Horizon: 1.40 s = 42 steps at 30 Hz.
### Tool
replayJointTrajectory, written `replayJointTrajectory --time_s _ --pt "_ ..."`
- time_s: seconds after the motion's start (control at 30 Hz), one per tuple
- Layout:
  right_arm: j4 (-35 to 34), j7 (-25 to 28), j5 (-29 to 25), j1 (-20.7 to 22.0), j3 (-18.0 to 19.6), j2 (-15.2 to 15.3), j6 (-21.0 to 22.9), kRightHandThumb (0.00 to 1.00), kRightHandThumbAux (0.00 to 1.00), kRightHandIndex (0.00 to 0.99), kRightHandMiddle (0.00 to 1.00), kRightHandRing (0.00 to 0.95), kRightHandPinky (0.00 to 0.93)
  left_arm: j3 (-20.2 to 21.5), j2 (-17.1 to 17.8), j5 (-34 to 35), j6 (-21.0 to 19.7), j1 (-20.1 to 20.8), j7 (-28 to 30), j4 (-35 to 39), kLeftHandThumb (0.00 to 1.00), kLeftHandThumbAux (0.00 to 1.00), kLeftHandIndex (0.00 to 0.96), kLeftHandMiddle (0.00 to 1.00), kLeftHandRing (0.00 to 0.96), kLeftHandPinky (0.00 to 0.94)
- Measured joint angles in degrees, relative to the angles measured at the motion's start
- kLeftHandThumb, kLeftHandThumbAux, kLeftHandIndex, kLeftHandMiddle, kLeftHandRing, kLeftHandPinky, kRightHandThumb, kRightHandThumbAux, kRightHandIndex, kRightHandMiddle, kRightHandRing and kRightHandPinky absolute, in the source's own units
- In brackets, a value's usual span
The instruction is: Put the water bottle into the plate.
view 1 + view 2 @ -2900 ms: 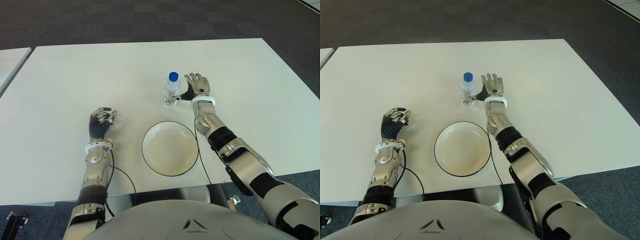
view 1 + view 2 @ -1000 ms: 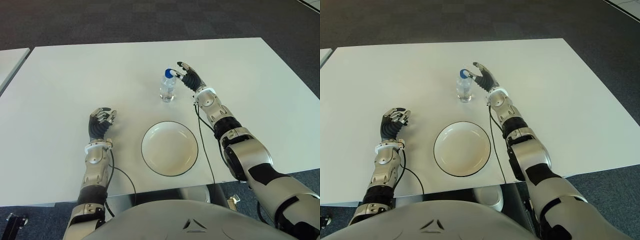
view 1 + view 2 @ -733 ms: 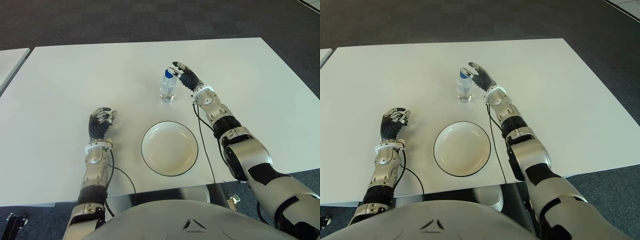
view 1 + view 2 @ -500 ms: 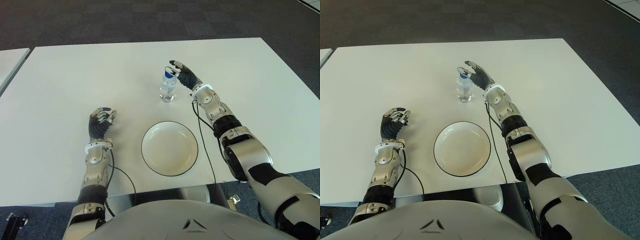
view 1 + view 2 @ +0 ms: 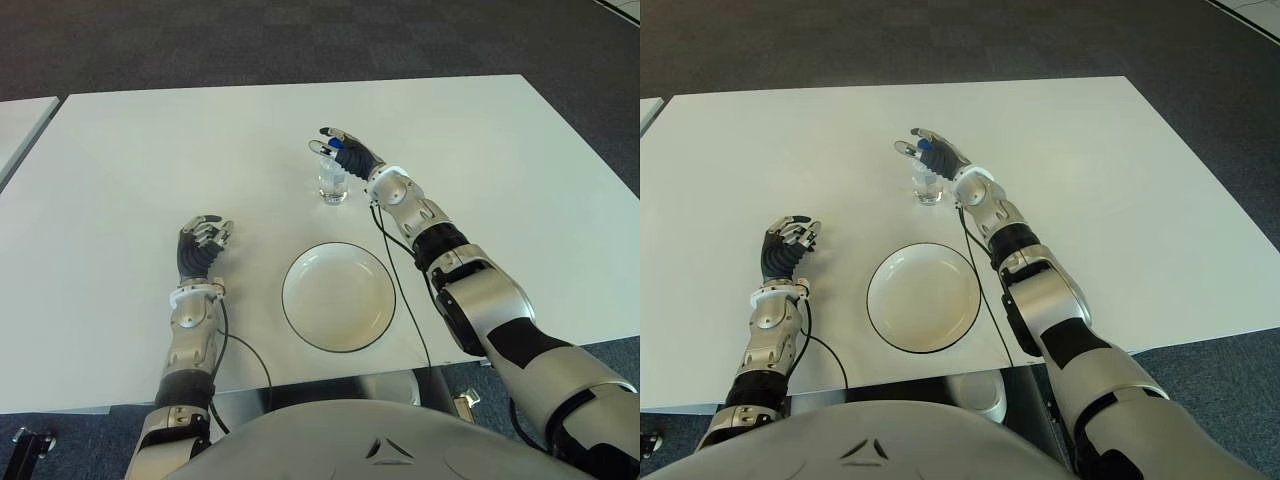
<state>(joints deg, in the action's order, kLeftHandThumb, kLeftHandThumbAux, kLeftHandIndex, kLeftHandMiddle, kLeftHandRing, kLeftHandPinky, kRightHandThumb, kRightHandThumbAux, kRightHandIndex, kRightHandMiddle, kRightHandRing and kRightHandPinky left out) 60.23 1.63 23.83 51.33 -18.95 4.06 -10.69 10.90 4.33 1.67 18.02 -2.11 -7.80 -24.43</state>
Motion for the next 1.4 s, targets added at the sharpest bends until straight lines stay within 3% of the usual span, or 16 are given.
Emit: replayJointTrajectory --time_s 0.4,1.07,1.4 --pt "9.41 -2.84 4.64 6.14 -4.57 -4.53 1.17 0.578 0.159 0.0 0.0 0.0 0.0 0.06 0.02 0.08 0.19 -0.02 0.0 0.18 0.709 0.709 0.437 0.703 0.679 0.656" --pt "12.77 -9.53 12.44 8.24 -11.68 -4.77 1.78 0.658 0.214 0.0 0.0 0.0 0.0 1.07 0.04 1.33 2.7 -0.87 0.75 -0.26 0.709 0.71 0.437 0.71 0.686 0.665" --pt "13.67 -14.98 14.48 8.18 -13.11 -4.45 2.85 0.61 0.213 0.0 0.0 0.0 0.0 1.56 0.05 1.46 2.87 -0.85 0.81 -0.34 0.708 0.71 0.437 0.711 0.685 0.66"
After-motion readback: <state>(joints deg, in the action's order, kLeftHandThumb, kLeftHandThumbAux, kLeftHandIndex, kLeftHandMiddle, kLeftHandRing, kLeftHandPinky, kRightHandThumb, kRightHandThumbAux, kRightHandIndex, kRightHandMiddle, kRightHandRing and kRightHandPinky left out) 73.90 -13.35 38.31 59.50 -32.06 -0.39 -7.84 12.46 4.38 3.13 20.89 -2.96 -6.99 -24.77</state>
